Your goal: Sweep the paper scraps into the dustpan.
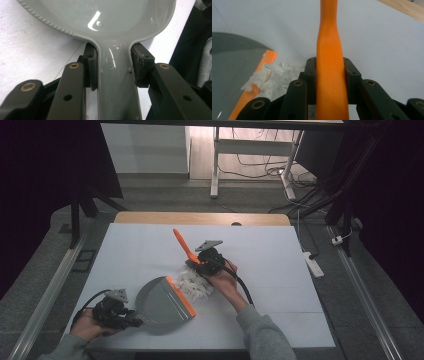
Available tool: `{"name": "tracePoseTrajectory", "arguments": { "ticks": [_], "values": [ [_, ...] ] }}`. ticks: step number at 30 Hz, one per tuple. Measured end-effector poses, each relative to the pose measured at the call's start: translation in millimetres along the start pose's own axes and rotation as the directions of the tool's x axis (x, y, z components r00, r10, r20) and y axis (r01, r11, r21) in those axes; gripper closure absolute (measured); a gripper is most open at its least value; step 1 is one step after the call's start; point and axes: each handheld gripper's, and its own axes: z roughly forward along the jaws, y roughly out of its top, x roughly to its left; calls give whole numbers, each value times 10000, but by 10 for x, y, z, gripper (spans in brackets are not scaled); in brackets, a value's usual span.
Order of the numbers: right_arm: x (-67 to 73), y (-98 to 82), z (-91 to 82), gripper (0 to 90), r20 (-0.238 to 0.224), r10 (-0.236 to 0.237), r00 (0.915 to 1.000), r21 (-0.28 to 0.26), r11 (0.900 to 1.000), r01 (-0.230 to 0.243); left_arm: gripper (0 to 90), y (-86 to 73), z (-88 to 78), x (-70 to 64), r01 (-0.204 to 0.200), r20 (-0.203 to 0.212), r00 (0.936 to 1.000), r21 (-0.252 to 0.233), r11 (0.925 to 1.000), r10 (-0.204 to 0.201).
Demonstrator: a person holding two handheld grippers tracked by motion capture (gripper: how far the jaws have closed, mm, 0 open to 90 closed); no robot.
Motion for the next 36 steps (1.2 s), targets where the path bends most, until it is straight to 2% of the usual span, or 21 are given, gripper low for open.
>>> {"name": "tracePoseTrajectory", "arguments": {
  "ticks": [11, 24, 32, 36],
  "values": [
    [203, 33, 42, 703, -345, -372, 9987, -68, 9993, 370, 618, 9, 8, -5, -5, 11, 10000, -1, 10000, 5],
    [365, 45, 55, 702, -724, -424, 9965, -196, 9990, 411, 618, 14, 18, -7, 19, 12, 10000, -37, 10000, -19],
    [481, 39, 47, 702, -995, -649, 9929, -307, 9976, 621, 618, 17, 22, -9, 15, -1, 10000, -31, 10000, -15],
    [544, 40, 44, 702, -1191, -581, 9912, -369, 9979, 541, 618, 21, 25, -10, 17, 12, 10000, -29, 10000, -17]
  ]
}}
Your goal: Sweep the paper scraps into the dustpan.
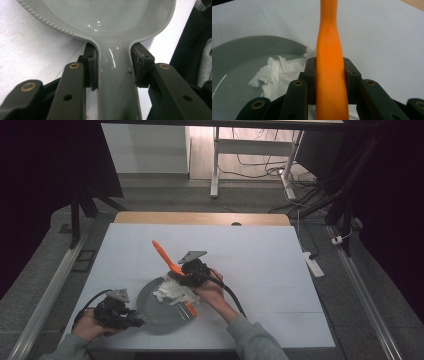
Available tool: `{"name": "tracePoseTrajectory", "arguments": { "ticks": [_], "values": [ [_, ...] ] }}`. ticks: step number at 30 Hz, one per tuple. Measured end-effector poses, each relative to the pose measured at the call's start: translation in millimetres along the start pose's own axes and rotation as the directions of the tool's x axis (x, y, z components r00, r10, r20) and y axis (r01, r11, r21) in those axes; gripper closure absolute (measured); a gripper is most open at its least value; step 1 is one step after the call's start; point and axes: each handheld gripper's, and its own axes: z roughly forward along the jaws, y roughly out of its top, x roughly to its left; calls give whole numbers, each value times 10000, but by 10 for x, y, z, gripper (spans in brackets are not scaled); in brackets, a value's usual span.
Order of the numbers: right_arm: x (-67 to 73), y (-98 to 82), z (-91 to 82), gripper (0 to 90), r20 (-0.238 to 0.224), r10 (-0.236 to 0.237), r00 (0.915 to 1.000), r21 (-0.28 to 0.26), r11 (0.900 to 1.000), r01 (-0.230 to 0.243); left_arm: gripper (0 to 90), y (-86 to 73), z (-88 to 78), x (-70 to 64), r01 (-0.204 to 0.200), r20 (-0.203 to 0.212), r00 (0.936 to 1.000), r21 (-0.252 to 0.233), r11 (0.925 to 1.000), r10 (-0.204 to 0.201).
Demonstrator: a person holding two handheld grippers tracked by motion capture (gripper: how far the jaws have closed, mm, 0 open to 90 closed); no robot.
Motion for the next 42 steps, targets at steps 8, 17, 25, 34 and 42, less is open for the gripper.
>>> {"name": "tracePoseTrajectory", "arguments": {
  "ticks": [8, 17, 25, 34, 42],
  "values": [
    [165, 33, -38, 702, -749, -2, 9972, -326, 9995, -23, 618, -2, 0, -2, 2, -2, 10000, -14, 10000, -2],
    [-11, 91, -360, 702, -51, 334, 9994, -1227, 9919, -338, 618, -11, 3, -15, 37, 2, 10000, -41, 10000, -37],
    [-224, -78, -499, 702, 705, 637, 9955, -1087, 9925, -558, 618, -37, 9, -53, 80, 4, 10000, -55, 10000, -80],
    [-556, -133, -474, 702, 1591, 1182, 9802, -837, 9909, -1059, 618, -62, -23, -60, 317, -158, 9994, -114, 9994, -318],
    [-749, -57, -160, 702, 1831, 1296, 9745, -158, 9915, -1289, 618, -71, -43, -7, 504, -253, 9984, -187, 9986, -509]
  ]
}}
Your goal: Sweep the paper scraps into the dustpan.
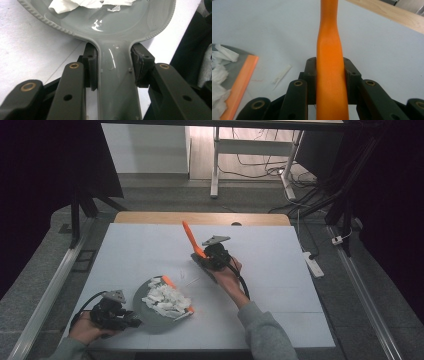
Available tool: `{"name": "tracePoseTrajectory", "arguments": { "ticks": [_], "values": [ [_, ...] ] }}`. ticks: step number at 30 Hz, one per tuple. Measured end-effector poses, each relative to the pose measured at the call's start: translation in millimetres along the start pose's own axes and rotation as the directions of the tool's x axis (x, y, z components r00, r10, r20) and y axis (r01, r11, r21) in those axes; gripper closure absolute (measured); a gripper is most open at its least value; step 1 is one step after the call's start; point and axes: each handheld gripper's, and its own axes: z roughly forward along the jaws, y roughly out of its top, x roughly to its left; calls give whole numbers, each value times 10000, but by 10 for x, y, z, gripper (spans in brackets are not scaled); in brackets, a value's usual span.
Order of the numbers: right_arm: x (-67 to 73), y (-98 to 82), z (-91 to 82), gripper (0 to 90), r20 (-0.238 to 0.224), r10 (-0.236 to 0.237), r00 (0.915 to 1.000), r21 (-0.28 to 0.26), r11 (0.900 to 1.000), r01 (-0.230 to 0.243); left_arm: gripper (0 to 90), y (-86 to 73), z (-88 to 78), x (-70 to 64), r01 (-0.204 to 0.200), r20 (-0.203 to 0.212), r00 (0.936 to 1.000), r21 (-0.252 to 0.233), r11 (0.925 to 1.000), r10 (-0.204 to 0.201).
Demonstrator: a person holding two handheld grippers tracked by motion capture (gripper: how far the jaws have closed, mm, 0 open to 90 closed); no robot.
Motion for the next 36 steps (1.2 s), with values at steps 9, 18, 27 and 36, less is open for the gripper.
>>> {"name": "tracePoseTrajectory", "arguments": {
  "ticks": [9, 18, 27, 36],
  "values": [
    [71, 130, 248, 703, -112, -315, 9994, 450, 9985, 319, 618, 34, 18, 41, 107, -34, 9999, -70, 9999, -107],
    [211, 125, 246, 703, -323, -684, 9971, 540, 9961, 701, 618, 53, 42, 42, 131, 0, 9999, -90, 9999, -131],
    [474, 87, 215, 703, -806, -1042, 9913, 311, 9938, 1070, 618, 66, 57, 44, 119, 16, 9999, -95, 9999, -119],
    [728, 73, 192, 703, -1488, -1394, 9790, 340, 9887, 1459, 618, 99, 81, 31, 88, 29, 10000, -64, 9999, -88]
  ]
}}
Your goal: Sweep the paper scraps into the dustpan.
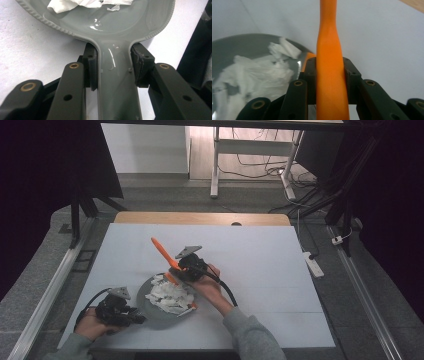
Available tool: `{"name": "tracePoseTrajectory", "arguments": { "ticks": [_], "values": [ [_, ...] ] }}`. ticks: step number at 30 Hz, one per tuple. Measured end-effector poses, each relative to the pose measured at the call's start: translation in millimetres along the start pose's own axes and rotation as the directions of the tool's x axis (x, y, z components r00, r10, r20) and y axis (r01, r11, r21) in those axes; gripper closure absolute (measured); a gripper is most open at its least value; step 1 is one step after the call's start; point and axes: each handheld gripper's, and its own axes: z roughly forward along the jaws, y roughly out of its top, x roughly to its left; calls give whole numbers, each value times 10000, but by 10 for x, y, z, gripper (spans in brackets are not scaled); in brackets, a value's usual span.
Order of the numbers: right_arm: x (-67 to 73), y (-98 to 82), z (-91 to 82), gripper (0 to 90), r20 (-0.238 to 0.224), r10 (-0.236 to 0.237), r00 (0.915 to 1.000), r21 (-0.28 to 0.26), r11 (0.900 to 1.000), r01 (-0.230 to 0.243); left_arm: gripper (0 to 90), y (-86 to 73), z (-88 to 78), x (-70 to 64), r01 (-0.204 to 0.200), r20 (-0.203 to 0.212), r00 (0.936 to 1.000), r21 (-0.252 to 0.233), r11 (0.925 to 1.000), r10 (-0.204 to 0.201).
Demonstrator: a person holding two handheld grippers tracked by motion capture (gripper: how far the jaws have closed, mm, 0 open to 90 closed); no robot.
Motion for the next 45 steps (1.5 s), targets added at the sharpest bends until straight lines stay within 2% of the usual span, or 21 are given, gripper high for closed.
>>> {"name": "tracePoseTrajectory", "arguments": {
  "ticks": [4, 5, 7, 8, 10, 12, 14, 17, 20, 29, 35, 41, 45],
  "values": [
    [142, 16, -16, 703, -797, 223, 9966, -170, 9996, -237, 618, -1, 1, 1, -12, 5, 10000, 5, 10000, 12],
    [177, 28, -34, 703, -1051, 252, 9941, -211, 9994, -276, 618, -2, 1, 2, -13, 10, 10000, -2, 10000, 13],
    [230, 61, -76, 703, -1770, 321, 9837, -356, 9986, -390, 618, -3, -1, 2, -15, 16, 10000, 5, 10000, 15],
    [248, 86, -111, 703, -1931, 263, 9808, -446, 9984, -356, 618, -6, -3, 1, -9, 19, 10000, 6, 10000, 9],
    [242, 149, -206, 703, -1691, 71, 9856, -718, 9972, -195, 618, -10, -5, 0, -5, 34, 10000, 0, 10000, 5],
    [168, 201, -298, 703, -1426, 174, 9896, -1014, 9943, -321, 618, -11, -8, -1, -20, 20, 10000, -3, 10000, 20],
    [69, 227, -360, 703, -976, 259, 9949, -1209, 9920, -376, 618, -16, -12, 2, -37, 33, 10000, 14, 10000, 37],
    [-52, 217, -401, 703, -422, 355, 9985, -1257, 9912, -405, 618, -20, -15, 6, -50, 48, 10000, 19, 10000, 50],
    [-137, 174, -384, 703, -123, 495, 9987, -1141, 9922, -506, 618, -21, -13, 5, -47, 42, 10000, 17, 10000, 47],
    [-258, 74, -114, 702, 328, 769, 9965, -396, 9964, -756, 618, -47, -50, -2, 49, 29, 10000, 29, 10000, -49],
    [-292, 42, 21, 703, 412, 948, 9946, -130, 9955, -943, 618, -92, -91, 25, 114, 7, 9999, 37, 9999, -115],
    [-177, 97, 114, 703, 243, 761, 9968, 115, 9970, -763, 618, -77, -79, 24, 150, -16, 9999, 32, 9999, -150],
    [-44, 127, 152, 703, 165, 374, 9992, 217, 9990, -378, 618, -75, -71, 24, 172, -9, 9999, 15, 9999, -172]
  ]
}}
